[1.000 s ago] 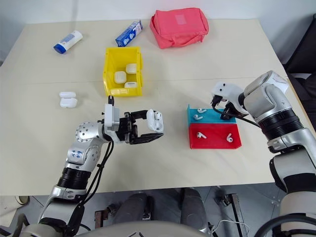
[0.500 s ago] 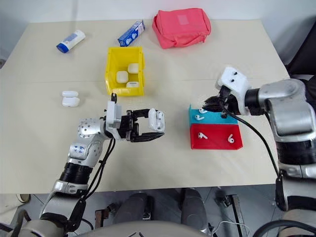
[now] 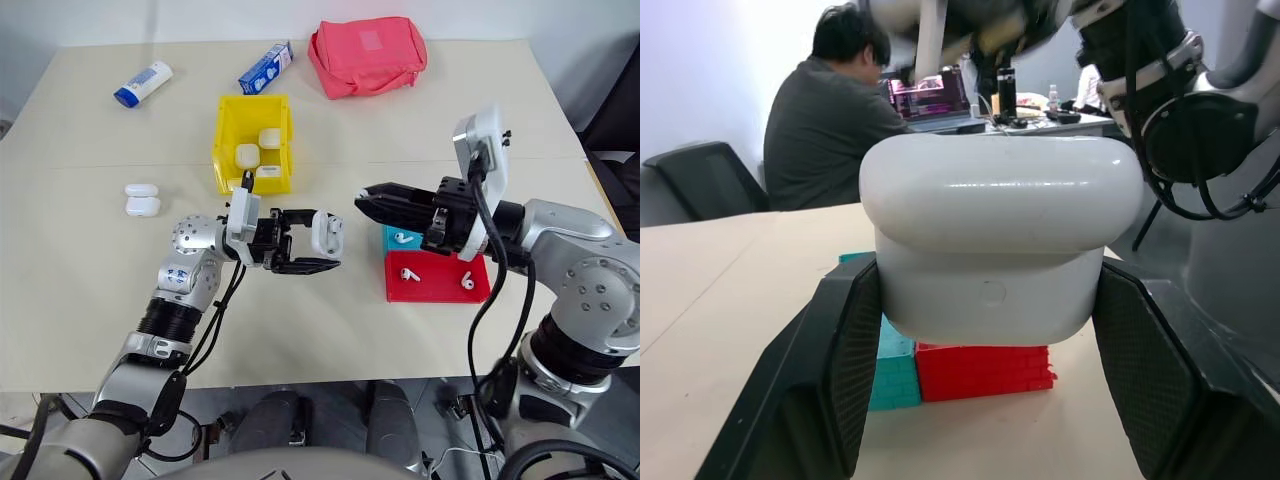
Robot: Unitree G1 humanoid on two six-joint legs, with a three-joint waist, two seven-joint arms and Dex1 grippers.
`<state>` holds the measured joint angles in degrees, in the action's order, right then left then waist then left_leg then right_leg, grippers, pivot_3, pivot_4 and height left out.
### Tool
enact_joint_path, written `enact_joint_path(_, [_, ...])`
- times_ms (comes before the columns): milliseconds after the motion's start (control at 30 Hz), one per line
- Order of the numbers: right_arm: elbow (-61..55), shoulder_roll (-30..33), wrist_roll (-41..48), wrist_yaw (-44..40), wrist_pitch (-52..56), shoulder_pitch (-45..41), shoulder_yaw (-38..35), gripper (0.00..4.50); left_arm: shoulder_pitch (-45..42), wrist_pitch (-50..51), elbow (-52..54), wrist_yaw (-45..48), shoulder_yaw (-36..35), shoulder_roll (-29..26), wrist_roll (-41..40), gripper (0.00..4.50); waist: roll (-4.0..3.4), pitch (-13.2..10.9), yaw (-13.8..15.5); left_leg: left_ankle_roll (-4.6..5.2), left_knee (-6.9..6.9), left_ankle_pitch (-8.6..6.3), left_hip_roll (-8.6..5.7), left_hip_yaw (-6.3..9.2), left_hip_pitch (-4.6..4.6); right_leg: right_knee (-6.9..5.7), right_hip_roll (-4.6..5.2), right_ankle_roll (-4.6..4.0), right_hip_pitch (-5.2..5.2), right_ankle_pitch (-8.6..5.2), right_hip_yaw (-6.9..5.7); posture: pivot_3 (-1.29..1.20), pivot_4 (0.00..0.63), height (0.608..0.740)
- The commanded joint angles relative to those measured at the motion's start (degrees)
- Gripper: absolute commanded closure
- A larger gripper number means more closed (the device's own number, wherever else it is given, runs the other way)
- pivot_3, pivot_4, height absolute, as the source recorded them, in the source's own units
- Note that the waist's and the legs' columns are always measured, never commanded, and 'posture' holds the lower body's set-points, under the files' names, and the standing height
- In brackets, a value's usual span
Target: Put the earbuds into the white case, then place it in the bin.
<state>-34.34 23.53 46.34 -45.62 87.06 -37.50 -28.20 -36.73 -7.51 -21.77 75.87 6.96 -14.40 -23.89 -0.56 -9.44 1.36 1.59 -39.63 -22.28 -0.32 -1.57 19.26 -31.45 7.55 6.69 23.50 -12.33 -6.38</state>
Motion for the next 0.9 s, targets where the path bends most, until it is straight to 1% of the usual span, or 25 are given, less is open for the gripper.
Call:
enact_joint_path(33, [-4.53,-1.63,4.56,4.37,3.13,0.89,-2.78,4.01,-2.05,-2.08,-1.23,0.87,-0.4,0.66,0.55,1.72,0.0,0.0,0.05,0.0,0.0,0.0,0.0,0.03,0.0,-0.02,0.0,-0.02,-0.01,-0.01,-0.03,0.0,0.15,0.74])
enact_joint_path(167, [-6.08,-3.91,7.04,8.24,3.05,3.11,-2.7,4.01,-2.62,-2.74,-2.1,1.76,-0.41,1.17,0.41,1.72,0.0,0.0,-0.06,0.06,0.02,-0.01,-0.01,-0.05,0.0,-0.02,-0.02,-0.02,0.01,-0.01,0.01,0.0,0.15,0.74])
enact_joint_path(333, [-7.92,-5.27,8.73,12.05,-0.81,7.7,0.53,4.01,-2.5,-1.98,-1.07,2.59,-0.55,1.29,-0.21,1.72,0.01,0.01,-0.06,0.09,0.03,0.0,-0.02,-0.1,-0.01,-0.04,-0.06,-0.02,0.01,-0.01,0.02,0.0,0.15,0.74])
enact_joint_path(667, [-7.15,-3.87,11.42,16.14,-9.38,12.64,6.28,4.01,-2.41,0.42,0.87,3.38,-0.99,0.66,-0.84,1.72,0.02,0.01,-0.04,0.15,0.04,-0.01,-0.02,-0.15,-0.02,-0.03,-0.09,-0.02,0.03,-0.01,0.05,0.0,0.15,0.74])
enact_joint_path(900, [-6.58,-2.57,14.68,18.26,-12.95,14.61,9.26,4.01,-2.94,2.91,1.23,2.06,-1.32,0.75,-0.66,1.72,0.03,0.01,-0.03,0.2,0.04,-0.02,-0.01,-0.14,-0.02,-0.03,-0.09,-0.02,0.03,-0.01,0.05,0.0,0.15,0.74])
